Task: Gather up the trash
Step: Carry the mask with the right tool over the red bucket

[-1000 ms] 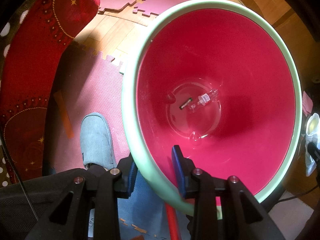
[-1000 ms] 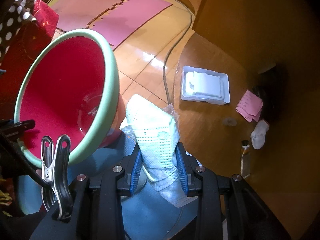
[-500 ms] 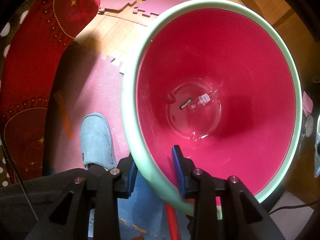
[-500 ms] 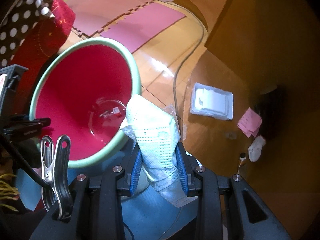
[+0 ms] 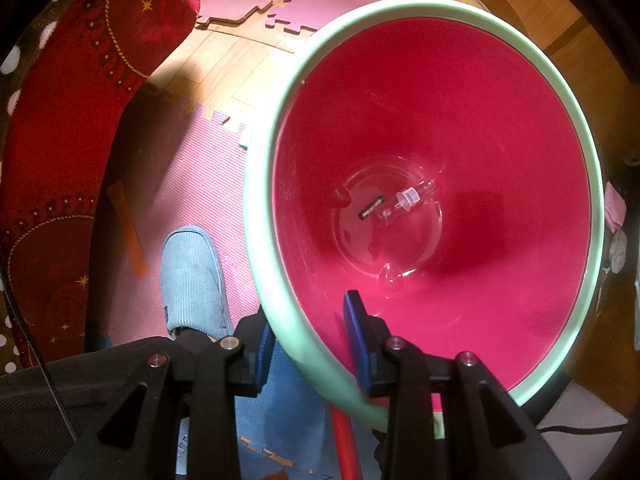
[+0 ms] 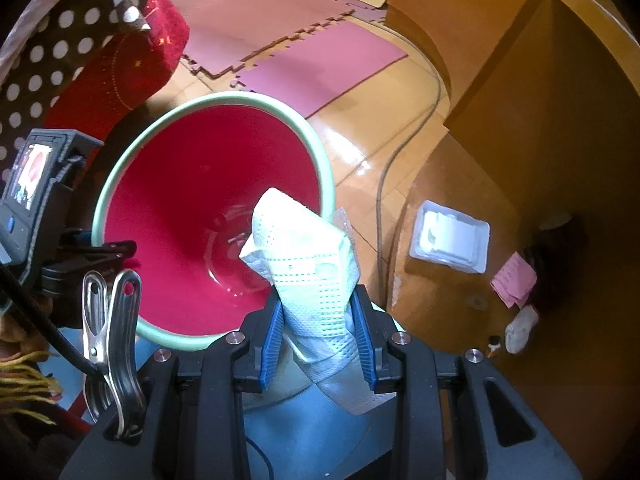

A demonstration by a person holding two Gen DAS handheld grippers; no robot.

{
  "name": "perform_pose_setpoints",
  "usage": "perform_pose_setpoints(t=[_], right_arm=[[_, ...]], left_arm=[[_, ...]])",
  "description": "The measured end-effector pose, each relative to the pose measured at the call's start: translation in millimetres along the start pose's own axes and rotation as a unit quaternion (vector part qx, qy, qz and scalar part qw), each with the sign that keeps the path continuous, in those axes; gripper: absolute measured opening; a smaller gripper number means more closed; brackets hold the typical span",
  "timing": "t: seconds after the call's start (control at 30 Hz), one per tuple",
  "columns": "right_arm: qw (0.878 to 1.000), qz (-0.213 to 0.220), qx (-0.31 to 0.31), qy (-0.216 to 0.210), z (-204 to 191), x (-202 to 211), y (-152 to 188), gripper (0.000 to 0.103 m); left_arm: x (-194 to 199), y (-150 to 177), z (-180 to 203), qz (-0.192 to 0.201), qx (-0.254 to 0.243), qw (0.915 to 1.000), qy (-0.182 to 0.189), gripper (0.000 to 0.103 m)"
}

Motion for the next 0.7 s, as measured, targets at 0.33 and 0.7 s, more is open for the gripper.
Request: perform_pose_setpoints(t=[0.33,0.7], right_arm=[[0.999,0.016,0.036,-0.029,-30.0,-0.8,-23.3,0.033],[0.997,0.013,0.062,-0.041,-50.3,-6.7,-34.0,0.033]], left_arm=[[0.3,-1.3,-0.6,0.0,0.001,1.0,0.0,0.034],[-0.3,-0.8,-0.8,0.0,0.001,1.0,0.001,0.034]])
Point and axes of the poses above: each gripper's, at about its wrist camera, not at the fingertips, and x roughly against the way its jaws point, z to its right, y to its underside, the point moved 2 cm from there along -x, roughly the way its jaws point, and after that the axes turned 1 degree about -x, right-handed, at the moved point
